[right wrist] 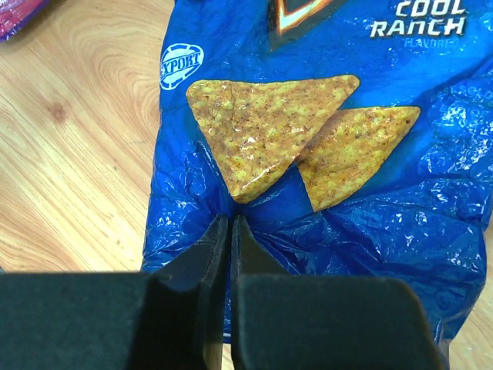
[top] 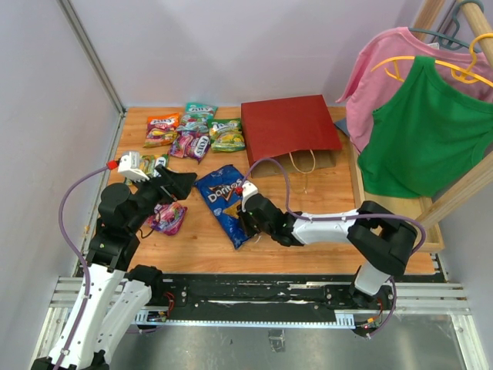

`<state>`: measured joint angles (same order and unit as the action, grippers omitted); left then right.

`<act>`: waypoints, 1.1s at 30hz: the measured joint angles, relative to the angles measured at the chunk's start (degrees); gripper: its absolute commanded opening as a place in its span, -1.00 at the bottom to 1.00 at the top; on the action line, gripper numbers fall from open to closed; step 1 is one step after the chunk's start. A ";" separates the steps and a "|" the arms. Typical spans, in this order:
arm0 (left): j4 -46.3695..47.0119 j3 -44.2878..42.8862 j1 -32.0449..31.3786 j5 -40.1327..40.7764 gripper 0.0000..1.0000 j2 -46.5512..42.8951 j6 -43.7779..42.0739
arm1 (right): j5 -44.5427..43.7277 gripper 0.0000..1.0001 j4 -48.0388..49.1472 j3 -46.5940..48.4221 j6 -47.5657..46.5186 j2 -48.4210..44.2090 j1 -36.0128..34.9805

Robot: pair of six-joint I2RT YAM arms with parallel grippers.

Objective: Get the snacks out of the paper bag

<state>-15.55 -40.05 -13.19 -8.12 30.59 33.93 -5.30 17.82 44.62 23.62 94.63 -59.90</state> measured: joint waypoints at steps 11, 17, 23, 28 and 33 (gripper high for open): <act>-0.04 0.00 0.00 0.66 0.99 0.00 -0.50 | -1.73 -0.99 -1.77 0.46 9.53 -1.20 0.02; -0.09 0.00 0.00 0.74 0.99 -0.02 -0.52 | -2.67 -0.98 -1.33 -0.48 22.27 -6.67 0.02; -0.81 0.00 0.00 0.96 0.99 -0.37 -0.59 | -3.08 -0.99 -0.33 1.40 28.94 -9.49 0.13; -1.42 -0.02 0.00 1.84 0.99 -0.90 -1.07 | -4.22 -0.99 7.69 -3.19 35.23 -10.49 1.40; -1.66 -0.02 0.00 2.05 0.99 -1.03 -1.38 | -2.62 -0.99 13.99 -7.74 41.16 -0.07 1.66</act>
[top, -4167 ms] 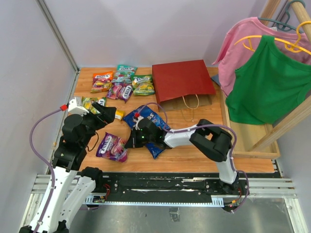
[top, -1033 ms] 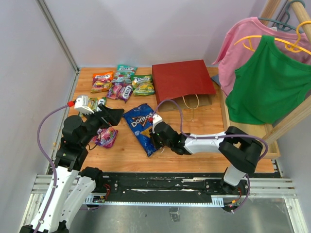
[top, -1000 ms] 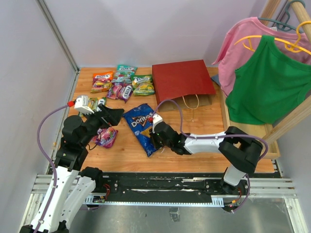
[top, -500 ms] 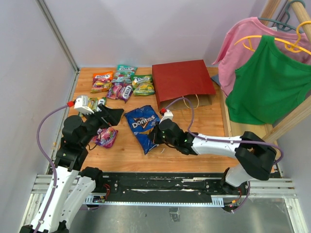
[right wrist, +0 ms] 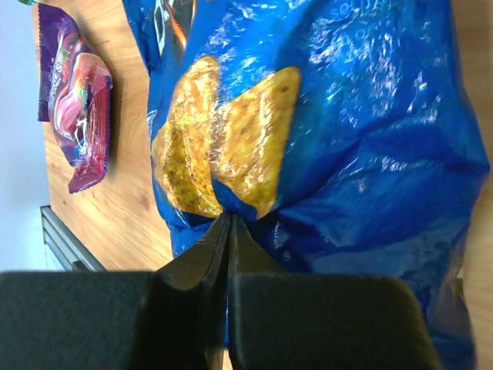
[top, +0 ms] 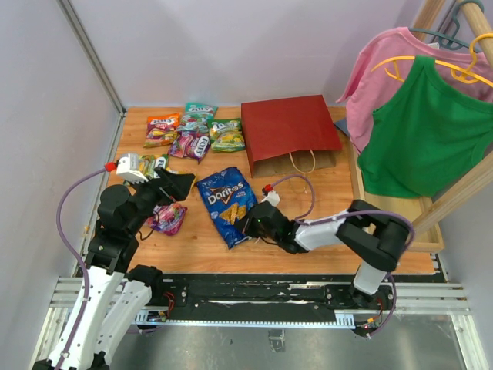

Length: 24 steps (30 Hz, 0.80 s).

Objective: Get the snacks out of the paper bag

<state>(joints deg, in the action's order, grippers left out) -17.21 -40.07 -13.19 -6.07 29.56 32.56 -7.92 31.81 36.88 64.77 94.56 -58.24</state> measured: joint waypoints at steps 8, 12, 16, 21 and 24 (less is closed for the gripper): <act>-0.07 0.00 0.00 -0.02 0.99 0.09 -0.22 | -0.81 -0.99 11.39 2.75 8.15 11.21 -7.43; -0.17 0.00 0.00 0.00 0.99 0.09 -0.42 | -2.62 -0.97 11.13 5.81 10.36 13.64 -10.47; -0.74 -0.07 0.00 0.00 0.99 0.09 -0.61 | -4.55 -0.90 8.50 8.92 11.19 14.80 -12.07; -1.40 -0.11 0.00 0.00 0.99 0.09 -0.85 | -7.37 -0.79 5.33 12.39 11.21 15.82 -12.57; -1.70 -0.11 0.00 0.02 0.99 0.09 -1.01 | -9.31 -0.47 3.43 14.19 9.66 15.89 -12.59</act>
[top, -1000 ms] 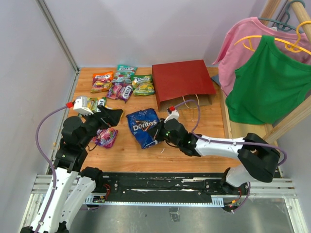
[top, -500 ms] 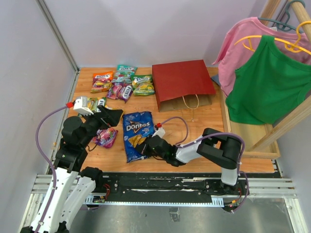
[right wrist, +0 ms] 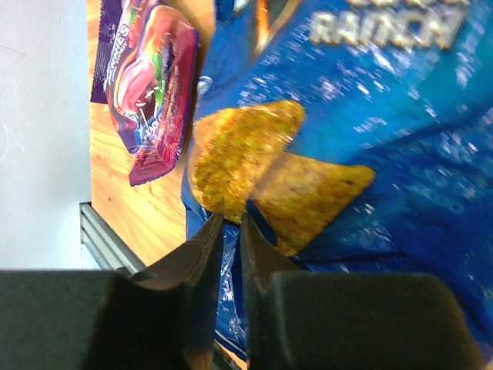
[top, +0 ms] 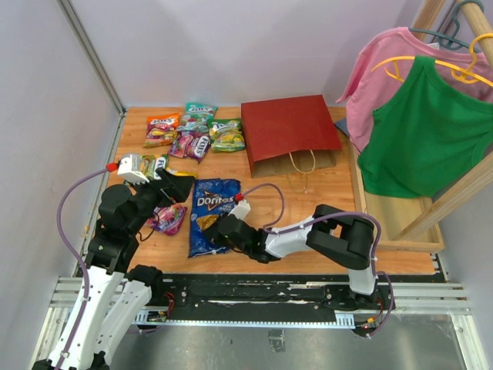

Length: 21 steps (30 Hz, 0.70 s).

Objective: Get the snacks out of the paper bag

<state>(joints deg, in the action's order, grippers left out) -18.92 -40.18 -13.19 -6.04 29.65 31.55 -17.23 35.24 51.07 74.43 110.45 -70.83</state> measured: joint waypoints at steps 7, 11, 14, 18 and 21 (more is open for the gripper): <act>-0.94 -0.92 0.00 0.33 0.99 -0.02 -0.59 | 1.42 0.78 -1.20 4.98 -7.67 -0.55 0.57; -0.94 -1.20 0.00 0.44 0.99 -0.17 -0.72 | 2.49 0.54 -3.67 3.74 -11.72 -4.31 1.05; -0.94 -1.20 0.00 0.42 0.99 -0.20 -0.70 | 2.47 -0.11 -4.28 2.16 -13.81 -7.69 1.22; -1.03 -1.25 0.00 0.44 0.99 -0.55 -0.70 | 5.27 -0.71 -3.15 1.97 -17.44 -8.35 2.29; -1.55 -1.81 0.00 0.81 0.99 -1.09 -0.70 | 10.71 -0.98 -2.29 3.76 -19.93 -5.57 3.87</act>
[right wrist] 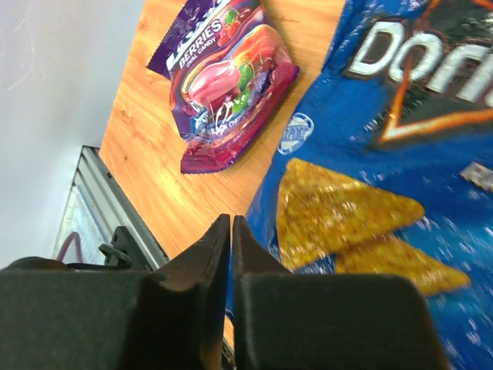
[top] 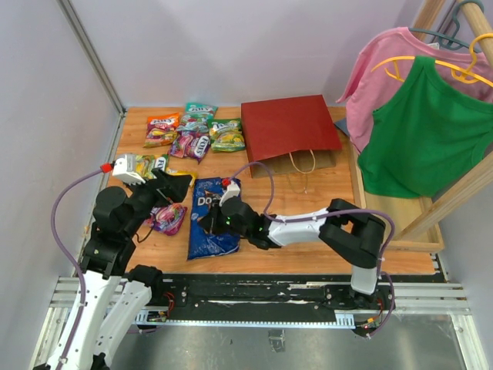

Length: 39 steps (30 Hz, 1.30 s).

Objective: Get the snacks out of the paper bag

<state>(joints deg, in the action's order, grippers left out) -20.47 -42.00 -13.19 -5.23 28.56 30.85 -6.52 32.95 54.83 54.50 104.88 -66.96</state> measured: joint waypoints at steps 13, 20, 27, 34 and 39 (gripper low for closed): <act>-1.55 -1.18 0.00 1.11 0.99 -0.61 -0.07 | 15.08 -0.99 8.90 4.70 4.68 15.02 8.96; -1.49 -1.18 0.00 1.05 0.99 -0.31 -0.02 | 15.08 -0.99 10.75 7.43 7.17 18.12 9.86; -1.99 -1.25 0.00 1.29 0.99 -0.28 -0.39 | 13.62 -0.99 10.01 13.62 7.26 21.97 9.88; -2.43 -1.70 0.00 1.55 0.99 -0.28 -0.66 | 12.50 -0.77 8.09 12.87 4.22 19.58 9.86; -2.38 -1.70 0.00 1.55 0.99 -0.28 -0.66 | 11.45 -0.14 5.97 4.70 -1.16 5.86 9.73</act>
<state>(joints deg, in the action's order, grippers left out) -22.85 -43.70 -13.19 -3.68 28.27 30.20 4.93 38.92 59.53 53.34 110.74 -57.23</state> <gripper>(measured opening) 0.994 0.323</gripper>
